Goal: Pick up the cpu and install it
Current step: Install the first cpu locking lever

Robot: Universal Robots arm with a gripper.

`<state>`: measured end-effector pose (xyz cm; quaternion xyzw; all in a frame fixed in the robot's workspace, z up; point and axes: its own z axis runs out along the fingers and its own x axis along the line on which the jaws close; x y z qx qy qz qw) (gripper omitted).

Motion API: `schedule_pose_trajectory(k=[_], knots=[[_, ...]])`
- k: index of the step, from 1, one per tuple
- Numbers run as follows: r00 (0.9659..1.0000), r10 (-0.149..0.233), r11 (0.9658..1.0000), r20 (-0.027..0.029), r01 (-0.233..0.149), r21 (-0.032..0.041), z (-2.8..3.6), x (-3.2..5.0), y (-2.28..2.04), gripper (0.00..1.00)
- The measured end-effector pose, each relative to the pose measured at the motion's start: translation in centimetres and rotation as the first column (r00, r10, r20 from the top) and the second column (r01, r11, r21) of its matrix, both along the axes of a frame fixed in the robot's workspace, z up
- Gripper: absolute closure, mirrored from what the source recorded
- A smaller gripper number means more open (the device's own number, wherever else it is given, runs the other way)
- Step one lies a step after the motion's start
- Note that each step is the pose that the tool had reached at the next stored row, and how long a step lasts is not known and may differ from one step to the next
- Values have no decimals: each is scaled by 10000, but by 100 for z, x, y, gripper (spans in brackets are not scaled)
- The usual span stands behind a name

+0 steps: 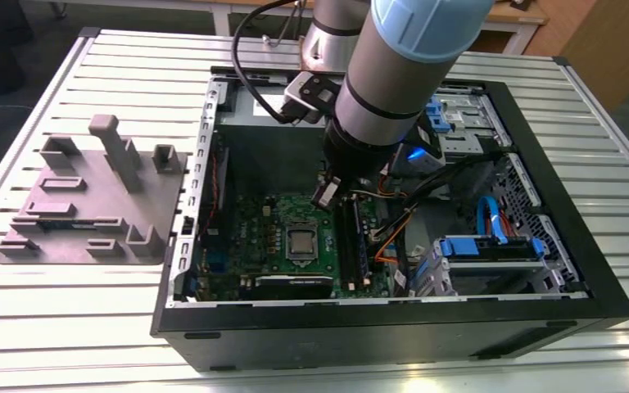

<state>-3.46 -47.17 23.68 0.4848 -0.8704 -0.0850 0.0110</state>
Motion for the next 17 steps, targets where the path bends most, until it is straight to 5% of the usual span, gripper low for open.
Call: schedule_pose_trajectory(k=[9,14,15,17], knots=[[9985,538,9985,0,-538,1,-1,-39,-26,90],[9935,1138,9935,7,-1138,-2,-1,-45,-31,90],[9906,1361,9907,139,-1361,-19,-5,-44,-49,90],[9875,1561,9877,229,-1561,-29,-10,-44,-52,90]])
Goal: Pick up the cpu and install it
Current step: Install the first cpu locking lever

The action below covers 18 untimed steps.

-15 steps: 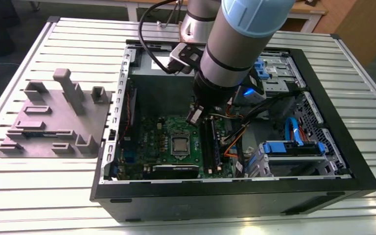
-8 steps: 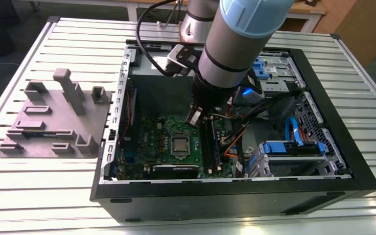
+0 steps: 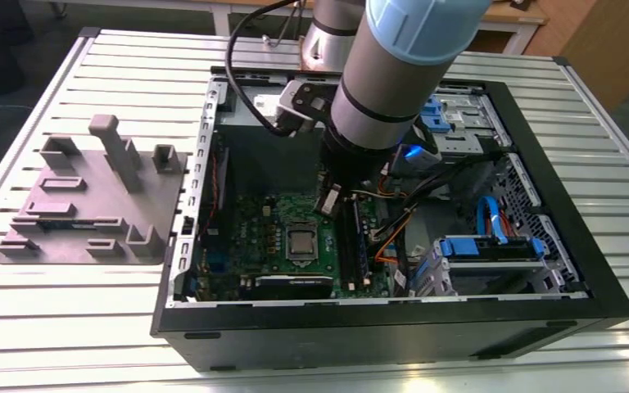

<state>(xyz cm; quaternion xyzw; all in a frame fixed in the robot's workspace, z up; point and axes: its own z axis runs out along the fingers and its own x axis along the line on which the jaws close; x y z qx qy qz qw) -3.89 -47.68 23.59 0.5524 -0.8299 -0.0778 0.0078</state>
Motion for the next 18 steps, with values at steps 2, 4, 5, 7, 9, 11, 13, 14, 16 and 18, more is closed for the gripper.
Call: schedule_pose_trajectory(k=[2,4,5,7,9,11,13,14,16,18], knots=[[9997,233,9997,45,-233,1,-3,-1,-2,90],[9993,361,9993,79,-361,6,-6,-1,-7,90],[9992,392,9992,82,-392,7,-8,-2,-11,90],[9991,410,9992,82,-410,5,-8,-1,-13,90],[9991,412,9992,82,-412,4,-8,-1,-14,90],[9990,445,9990,82,-446,6,-9,-8,-21,90],[9973,724,9974,82,-724,4,-11,-9,-21,90],[9958,909,9959,82,-909,4,-15,-9,-21,90],[9922,1246,9922,84,-1247,3,-18,-9,-21,90],[9895,1445,9895,97,-1445,-4,-20,-10,-24,90]])
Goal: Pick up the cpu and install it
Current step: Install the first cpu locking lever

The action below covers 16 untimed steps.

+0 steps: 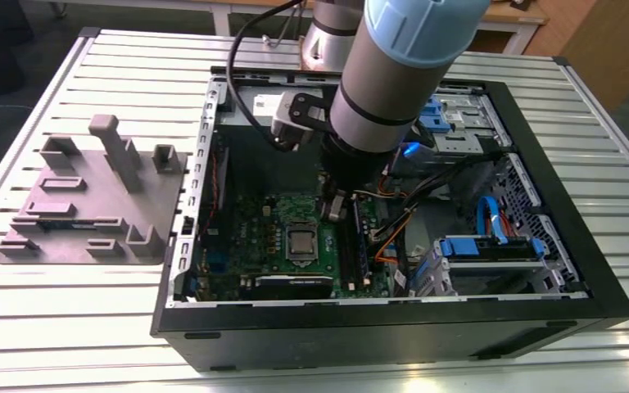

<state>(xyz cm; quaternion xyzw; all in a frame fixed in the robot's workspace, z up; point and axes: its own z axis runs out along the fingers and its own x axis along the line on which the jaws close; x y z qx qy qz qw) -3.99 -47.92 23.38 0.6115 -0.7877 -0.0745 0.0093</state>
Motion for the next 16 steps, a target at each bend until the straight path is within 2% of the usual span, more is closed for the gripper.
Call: schedule_pose_trajectory(k=[1,4,6,8,16], knots=[[10000,65,10000,1,-65,-33,-2,1,0,90],[9996,298,9993,-1,-298,-226,-6,1,0,90],[9987,516,9982,-6,-516,-304,-11,1,0,90],[9975,708,9969,-7,-708,-330,-16,0,-1,90],[9942,1077,9936,17,-1076,-335,-32,-2,-54,90]])
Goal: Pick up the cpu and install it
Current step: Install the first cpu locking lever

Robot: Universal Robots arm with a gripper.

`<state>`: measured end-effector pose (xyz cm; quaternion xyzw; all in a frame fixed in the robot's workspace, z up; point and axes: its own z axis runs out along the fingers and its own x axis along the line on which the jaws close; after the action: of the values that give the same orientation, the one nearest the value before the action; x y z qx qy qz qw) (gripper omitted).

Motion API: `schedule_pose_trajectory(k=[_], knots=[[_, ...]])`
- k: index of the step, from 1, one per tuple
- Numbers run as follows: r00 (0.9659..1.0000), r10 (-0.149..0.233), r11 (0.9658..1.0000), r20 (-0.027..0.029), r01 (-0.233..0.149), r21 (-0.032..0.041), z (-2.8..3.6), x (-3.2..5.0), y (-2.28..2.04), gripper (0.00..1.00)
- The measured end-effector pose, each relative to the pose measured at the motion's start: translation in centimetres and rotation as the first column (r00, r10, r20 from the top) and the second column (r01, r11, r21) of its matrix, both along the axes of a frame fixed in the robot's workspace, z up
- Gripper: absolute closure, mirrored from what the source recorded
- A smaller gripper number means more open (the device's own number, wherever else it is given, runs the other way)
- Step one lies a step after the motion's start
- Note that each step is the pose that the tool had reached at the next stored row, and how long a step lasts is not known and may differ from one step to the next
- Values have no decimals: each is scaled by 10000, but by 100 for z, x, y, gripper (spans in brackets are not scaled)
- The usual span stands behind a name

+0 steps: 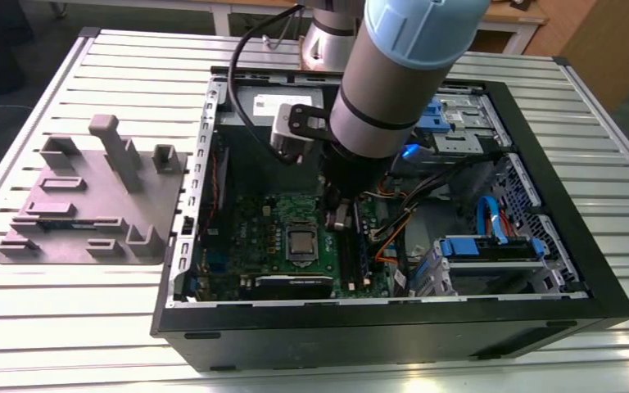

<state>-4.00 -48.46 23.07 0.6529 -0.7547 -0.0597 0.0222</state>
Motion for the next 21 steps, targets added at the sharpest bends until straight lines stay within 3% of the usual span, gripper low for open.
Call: schedule_pose_trajectory(k=[5,10,21], knots=[[9993,380,9993,47,-380,-32,-9,1,-7,90],[9980,634,9977,38,-633,-233,-15,0,-8,90],[9946,1038,9943,37,-1036,-240,-78,-5,-70,90]])
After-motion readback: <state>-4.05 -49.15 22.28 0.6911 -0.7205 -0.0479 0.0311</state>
